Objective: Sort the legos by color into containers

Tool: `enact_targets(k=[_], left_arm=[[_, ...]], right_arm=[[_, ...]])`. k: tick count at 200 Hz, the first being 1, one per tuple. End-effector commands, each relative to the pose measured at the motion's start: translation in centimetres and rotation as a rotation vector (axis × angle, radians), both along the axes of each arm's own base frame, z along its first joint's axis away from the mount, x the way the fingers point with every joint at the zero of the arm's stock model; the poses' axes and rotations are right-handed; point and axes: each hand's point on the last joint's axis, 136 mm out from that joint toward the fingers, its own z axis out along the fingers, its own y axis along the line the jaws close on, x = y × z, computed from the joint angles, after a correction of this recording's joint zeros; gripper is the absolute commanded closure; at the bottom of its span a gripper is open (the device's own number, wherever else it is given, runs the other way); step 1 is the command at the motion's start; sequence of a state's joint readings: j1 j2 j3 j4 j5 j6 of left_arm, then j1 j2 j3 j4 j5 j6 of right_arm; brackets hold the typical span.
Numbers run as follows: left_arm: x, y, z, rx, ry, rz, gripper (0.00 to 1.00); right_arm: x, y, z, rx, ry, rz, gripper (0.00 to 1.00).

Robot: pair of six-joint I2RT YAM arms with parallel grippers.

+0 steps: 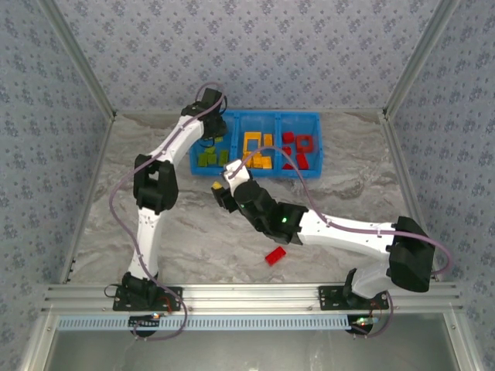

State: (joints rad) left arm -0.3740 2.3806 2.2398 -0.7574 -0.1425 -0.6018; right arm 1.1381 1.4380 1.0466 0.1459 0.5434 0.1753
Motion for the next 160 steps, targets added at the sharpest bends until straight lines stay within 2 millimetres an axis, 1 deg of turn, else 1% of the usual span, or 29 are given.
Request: enact_targets(k=[1,24,41,55,63,69,81,100,111,129,146,160], left_arm=[[1.8,-0.2,0.0,0.004,-0.028,-0.032,0.72],[2.3,-0.3,-1.8,0.007,0.003,-0.039,0.69],[2.1,-0.5,-2.7,-0.001,0.028,-0.044,0.66],[1.8,-0.5,-2.7,-0.003,0.043,-0.043,0.59],[1.6,-0.4,-2.4,-0.005,0.044,-0.045,0.56],[1.5,-0.4,-2.0,-0.006,0.042,-0.044,0.52],[1.3,-0.3,-1.0,-0.011,0.03,-0.044,0.46],[1.0,-0.3,1.1,-0.023,-0.001,-0.051,0.41],[0.8,-0.3,2.4,-0.029,-0.017,-0.055,0.41],[0.1,-0.1,5.5,-0.052,-0.054,-0.055,0.41],[-1.2,-0.4,8.9,-0.092,-0.102,-0.061,0.41],[-3.1,-1.0,12.2,-0.114,-0.158,-0.106,0.41]], right_arm=[[0.1,-1.4,0.4,0.038,0.02,-0.047,0.38],[-0.1,-2.0,-0.2,0.038,0.038,-0.056,0.38],[-0.2,-2.6,-0.8,0.035,0.057,-0.069,0.38],[-0.3,-3.1,-1.2,0.032,0.069,-0.087,0.38],[-0.3,-3.5,-1.5,0.03,0.078,-0.1,0.37],[-0.2,-3.8,-1.6,0.031,0.084,-0.113,0.36],[-0.2,-4.4,-1.9,0.032,0.101,-0.134,0.36],[-0.4,-5.4,-2.4,0.033,0.137,-0.168,0.35],[-0.7,-6.2,-2.7,0.043,0.167,-0.196,0.35],[-1.2,-8.0,-3.1,0.083,0.235,-0.272,0.35],[-2.0,-11.4,-4.4,0.132,0.36,-0.444,0.35],[-3.3,-14.4,-6.4,0.143,0.488,-0.596,0.38]])
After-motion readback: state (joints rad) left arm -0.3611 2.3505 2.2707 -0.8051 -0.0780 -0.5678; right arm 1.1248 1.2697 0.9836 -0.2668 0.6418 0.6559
